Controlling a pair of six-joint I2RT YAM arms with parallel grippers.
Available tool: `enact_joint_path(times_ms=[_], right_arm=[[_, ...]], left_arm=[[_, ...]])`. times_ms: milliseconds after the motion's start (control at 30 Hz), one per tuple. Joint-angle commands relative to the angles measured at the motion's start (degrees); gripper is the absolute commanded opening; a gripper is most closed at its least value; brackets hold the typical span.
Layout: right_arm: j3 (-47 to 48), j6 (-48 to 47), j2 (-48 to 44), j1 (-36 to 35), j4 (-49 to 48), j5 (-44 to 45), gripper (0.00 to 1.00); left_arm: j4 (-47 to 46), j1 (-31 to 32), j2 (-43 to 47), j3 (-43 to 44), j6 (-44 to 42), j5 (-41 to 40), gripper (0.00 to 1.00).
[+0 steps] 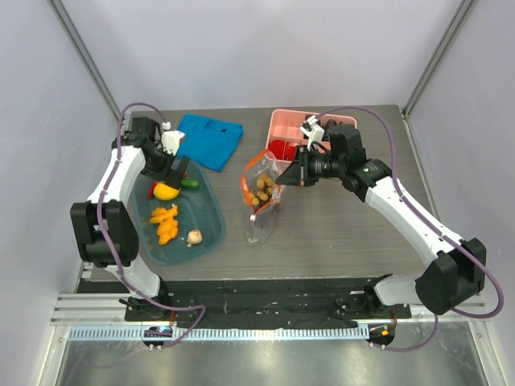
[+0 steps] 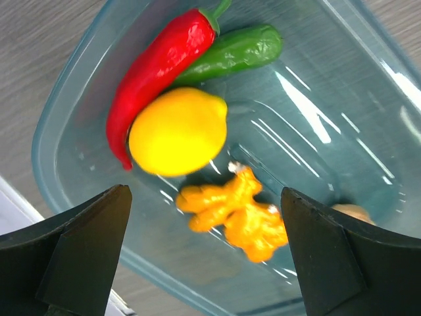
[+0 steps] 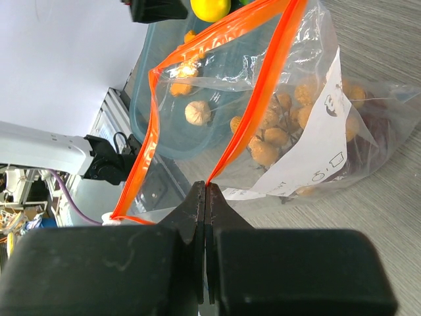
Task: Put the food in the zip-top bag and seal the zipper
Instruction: Pick up the fake fruit from the bin.
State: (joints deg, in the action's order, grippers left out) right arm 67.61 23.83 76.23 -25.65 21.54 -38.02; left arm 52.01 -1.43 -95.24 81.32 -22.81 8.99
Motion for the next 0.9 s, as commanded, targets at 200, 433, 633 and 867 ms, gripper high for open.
enact_joint_path(times_ms=[200,433,633,867], right_arm=[[1.82,-2.56,-0.47,0.07,-0.89,0.49,0.01],[1.73,-3.18,-0.2,0.07,-0.18,0.75,0.01],[1.99,-3.8,-0.11,0.07,0.08,0.93,0.01],[2.0,-4.59,-0.2,0.16,0.52,1.37,0.01]], left_arm=[[-5.69,-0.24,-7.14,-0.37,-15.24,3.49,0.95],[-8.33,-0.24,-8.29,-5.99,-17.8,1.64,0.87],[-8.85,-0.24,-7.15,-8.37,-17.1,2.61,0.8],[-6.14,-0.24,-1.72,-4.51,-11.3,5.06,0.51]])
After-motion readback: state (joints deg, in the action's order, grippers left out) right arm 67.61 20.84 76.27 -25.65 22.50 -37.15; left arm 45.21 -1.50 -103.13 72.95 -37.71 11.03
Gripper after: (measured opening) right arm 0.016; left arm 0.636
